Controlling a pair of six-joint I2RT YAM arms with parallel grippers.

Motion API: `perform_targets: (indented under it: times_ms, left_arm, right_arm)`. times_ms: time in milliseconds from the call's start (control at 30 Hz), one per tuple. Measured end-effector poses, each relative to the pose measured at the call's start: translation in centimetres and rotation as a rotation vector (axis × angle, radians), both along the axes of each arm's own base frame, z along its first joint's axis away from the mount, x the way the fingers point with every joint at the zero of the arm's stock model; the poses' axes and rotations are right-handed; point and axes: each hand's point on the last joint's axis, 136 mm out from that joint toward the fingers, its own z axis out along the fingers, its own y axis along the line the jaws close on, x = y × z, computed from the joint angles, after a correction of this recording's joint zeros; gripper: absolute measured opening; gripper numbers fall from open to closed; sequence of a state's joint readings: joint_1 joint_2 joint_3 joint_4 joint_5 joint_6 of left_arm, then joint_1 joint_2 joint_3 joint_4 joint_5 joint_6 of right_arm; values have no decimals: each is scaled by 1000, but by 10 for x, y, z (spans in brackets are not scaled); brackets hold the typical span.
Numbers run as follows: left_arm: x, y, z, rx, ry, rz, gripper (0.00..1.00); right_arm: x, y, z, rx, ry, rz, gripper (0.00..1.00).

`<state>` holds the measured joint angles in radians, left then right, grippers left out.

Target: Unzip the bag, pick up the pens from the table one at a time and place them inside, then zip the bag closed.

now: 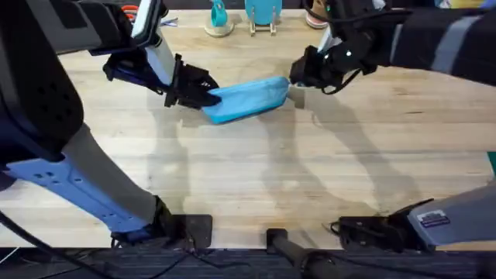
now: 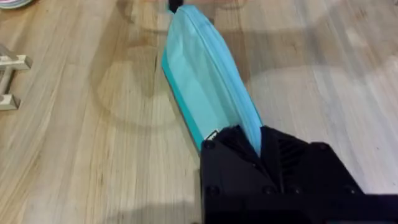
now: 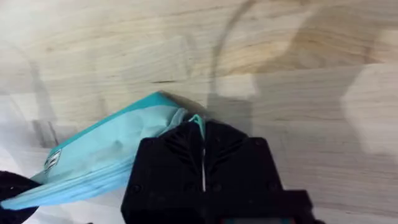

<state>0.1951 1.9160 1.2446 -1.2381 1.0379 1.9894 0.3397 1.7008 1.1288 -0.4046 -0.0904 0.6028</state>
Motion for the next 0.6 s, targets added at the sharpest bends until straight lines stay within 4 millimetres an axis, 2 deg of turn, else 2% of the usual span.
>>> perform_targets:
  times_ms: [167,200,233,400,600]
  left_arm:
    - [-1,4,-2,12,5,4,42]
    - [0,4,-2,12,5,6,42]
    - [0,4,-2,12,5,7,42]
    - [0,4,-2,13,6,6,42]
    - [0,5,-2,13,6,7,43]
  right_arm:
    - [12,-21,37,-22,-116,-64,868]
    - [12,-24,45,-24,-137,-69,959]
    - [13,-26,54,-20,-162,-76,988]
    - [10,-29,93,2,-257,-87,996]
    - [4,-32,123,25,-331,-92,996]
